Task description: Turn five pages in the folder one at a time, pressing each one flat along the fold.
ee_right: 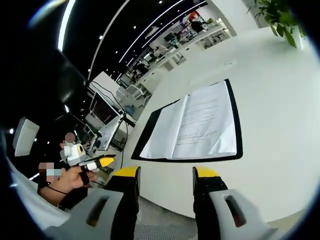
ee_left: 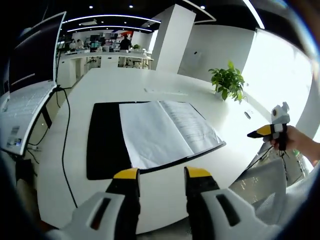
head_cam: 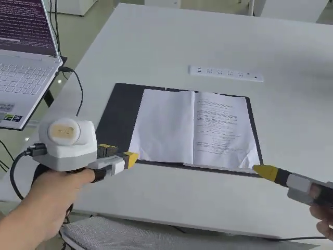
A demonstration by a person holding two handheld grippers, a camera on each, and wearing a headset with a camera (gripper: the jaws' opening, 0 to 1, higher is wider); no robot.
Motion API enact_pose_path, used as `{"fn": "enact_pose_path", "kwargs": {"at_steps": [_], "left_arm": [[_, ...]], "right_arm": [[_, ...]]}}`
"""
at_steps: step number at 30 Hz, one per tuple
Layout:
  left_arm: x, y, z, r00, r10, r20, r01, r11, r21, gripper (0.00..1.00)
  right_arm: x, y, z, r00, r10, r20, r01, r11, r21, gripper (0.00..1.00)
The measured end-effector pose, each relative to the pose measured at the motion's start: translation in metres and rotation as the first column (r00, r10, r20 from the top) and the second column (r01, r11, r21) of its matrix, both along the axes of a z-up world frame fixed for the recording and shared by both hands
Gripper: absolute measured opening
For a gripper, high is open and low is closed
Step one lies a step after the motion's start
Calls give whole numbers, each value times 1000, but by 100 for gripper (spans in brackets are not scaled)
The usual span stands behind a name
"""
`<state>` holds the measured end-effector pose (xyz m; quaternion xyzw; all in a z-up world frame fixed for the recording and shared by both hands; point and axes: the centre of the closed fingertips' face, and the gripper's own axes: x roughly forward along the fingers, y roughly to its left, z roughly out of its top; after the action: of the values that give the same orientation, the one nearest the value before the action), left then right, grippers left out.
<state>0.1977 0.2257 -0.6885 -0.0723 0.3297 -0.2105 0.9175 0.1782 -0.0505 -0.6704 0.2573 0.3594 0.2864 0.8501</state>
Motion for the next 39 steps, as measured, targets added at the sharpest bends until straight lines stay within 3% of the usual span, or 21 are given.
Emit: {"fn": "enact_pose_path", "kwargs": {"at_steps": [4,8,10,13,17,21,24,29,34,39], "left_arm": [[-9,2,15,1000,-11,23,11,1000,-10,40],[-21,6,17,1000,-25,0,25,1000,6,51],[-25,10,20,1000,-22,9,22,1000,7,55],[-30,13,22,1000,-15,-5,15,1000,-21,62],[-37,15,21,999,-35,-15,35,999,6,64],[-38,9,25,999,-53,-7,53,998,16,66],[-38,4,26,997,-81,3,80,996,49,67],[-36,-1,22,995,-97,-7,98,992,84,67],[-26,-8,20,993,-116,2,115,987,112,66],[-15,-19,17,992,-128,8,127,986,112,66]], "right_arm": [[-3,-10,15,998,-42,36,42,999,16,49],[-6,-18,22,995,-84,55,82,996,22,55],[-8,-20,23,994,-93,61,92,996,19,56],[-13,-20,22,994,-88,68,89,996,-4,56],[-19,-18,18,995,-62,76,65,997,-44,55],[-21,-18,16,995,-46,87,52,996,-66,56],[-21,-21,13,995,-50,83,56,996,-66,58],[-19,-28,11,994,-65,88,71,995,-67,59],[-12,-33,9,993,-76,91,83,994,-68,58],[-6,-36,6,993,-79,90,85,995,-61,58]]}}
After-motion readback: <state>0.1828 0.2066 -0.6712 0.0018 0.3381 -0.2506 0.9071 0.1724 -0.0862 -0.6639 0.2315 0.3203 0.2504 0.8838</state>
